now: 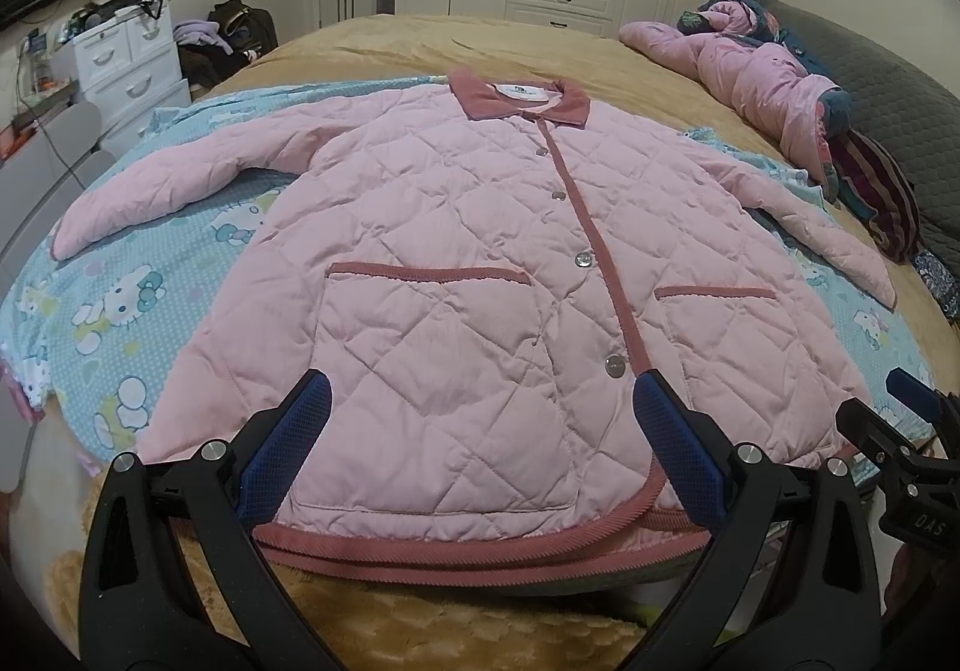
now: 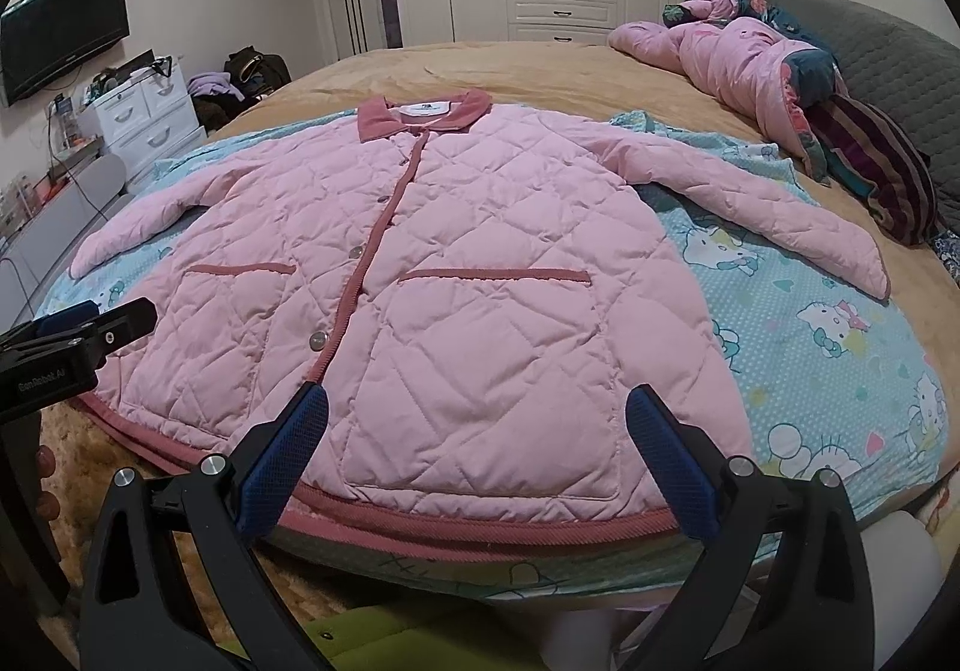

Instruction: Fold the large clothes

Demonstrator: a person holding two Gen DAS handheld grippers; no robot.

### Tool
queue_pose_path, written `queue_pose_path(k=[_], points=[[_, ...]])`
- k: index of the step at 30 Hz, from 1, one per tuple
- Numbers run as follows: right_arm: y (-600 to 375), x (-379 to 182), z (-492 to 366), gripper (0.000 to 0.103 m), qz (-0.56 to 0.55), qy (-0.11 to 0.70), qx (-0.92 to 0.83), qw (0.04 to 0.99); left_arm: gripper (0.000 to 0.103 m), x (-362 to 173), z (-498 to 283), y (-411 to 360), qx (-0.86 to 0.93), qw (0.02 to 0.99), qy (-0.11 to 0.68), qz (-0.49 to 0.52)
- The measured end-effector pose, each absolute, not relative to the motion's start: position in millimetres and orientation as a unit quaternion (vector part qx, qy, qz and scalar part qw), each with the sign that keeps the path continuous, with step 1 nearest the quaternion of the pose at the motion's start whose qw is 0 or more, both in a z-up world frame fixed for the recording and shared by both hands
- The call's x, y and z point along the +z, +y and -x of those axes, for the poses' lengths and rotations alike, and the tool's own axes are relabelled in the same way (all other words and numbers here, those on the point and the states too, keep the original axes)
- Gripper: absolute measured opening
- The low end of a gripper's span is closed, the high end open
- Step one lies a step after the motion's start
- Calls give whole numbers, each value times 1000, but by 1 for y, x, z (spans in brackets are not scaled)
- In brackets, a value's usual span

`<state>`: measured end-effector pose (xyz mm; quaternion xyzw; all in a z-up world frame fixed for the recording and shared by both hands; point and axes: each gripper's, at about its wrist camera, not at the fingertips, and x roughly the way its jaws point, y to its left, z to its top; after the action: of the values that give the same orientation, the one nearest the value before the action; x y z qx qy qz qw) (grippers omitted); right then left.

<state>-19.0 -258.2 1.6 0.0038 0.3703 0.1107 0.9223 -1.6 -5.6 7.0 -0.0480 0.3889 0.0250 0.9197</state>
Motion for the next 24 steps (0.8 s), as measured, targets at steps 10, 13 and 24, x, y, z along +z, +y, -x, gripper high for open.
queue_pose_path(k=[10,13,24], points=[[-259,0,19,99,-2,370,112,922,95,11,0,-4,24,920,389,48],[-259,0,19,99,-3,370,112,922,95,10,1,-5,24,920,389,48],[-257,0,11,99,-5,373,119,920,95,9,-4,-7,34,920,388,48]])
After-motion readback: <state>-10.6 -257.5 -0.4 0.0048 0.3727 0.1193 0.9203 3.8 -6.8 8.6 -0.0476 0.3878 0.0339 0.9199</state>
